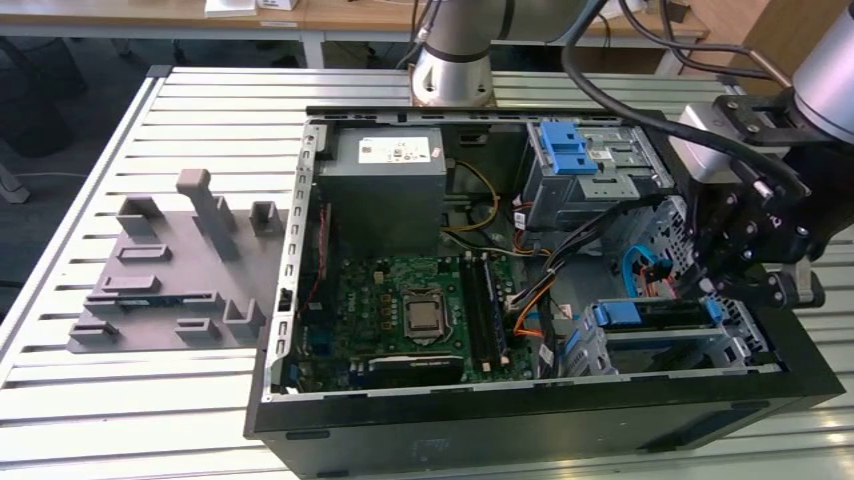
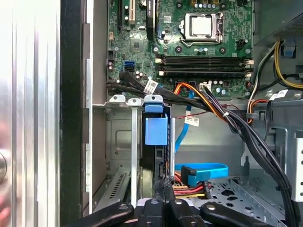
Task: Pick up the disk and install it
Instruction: 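Insert the second disk wire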
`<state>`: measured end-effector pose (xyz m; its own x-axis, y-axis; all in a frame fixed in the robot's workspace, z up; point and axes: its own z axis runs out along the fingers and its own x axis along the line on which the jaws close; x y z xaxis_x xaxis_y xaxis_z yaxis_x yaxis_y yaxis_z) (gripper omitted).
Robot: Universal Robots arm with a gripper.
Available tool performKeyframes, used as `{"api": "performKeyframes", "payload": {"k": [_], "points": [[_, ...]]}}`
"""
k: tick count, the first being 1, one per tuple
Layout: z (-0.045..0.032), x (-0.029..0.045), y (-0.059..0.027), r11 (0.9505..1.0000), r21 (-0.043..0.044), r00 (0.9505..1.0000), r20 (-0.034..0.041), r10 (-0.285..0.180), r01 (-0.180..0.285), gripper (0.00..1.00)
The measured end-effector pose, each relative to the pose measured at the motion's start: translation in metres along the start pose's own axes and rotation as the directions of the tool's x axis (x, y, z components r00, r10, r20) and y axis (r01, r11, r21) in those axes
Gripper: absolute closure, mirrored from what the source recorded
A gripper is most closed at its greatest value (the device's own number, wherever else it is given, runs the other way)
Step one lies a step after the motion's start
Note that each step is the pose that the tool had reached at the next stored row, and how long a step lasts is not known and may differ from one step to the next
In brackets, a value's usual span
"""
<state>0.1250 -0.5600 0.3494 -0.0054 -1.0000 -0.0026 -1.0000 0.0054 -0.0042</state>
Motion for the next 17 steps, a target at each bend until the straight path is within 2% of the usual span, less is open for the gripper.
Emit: {"api": "performKeyframes", "payload": {"k": [9,17], "points": [[-0.0087,0.0,0.0011,1.0,0.0,1.0,0.0003,0.0,0.0,0.89],[-0.0119,0.0,0.0104,1.0,0.0,1.0,0.0071,0.0,0.0,0.89]]}}
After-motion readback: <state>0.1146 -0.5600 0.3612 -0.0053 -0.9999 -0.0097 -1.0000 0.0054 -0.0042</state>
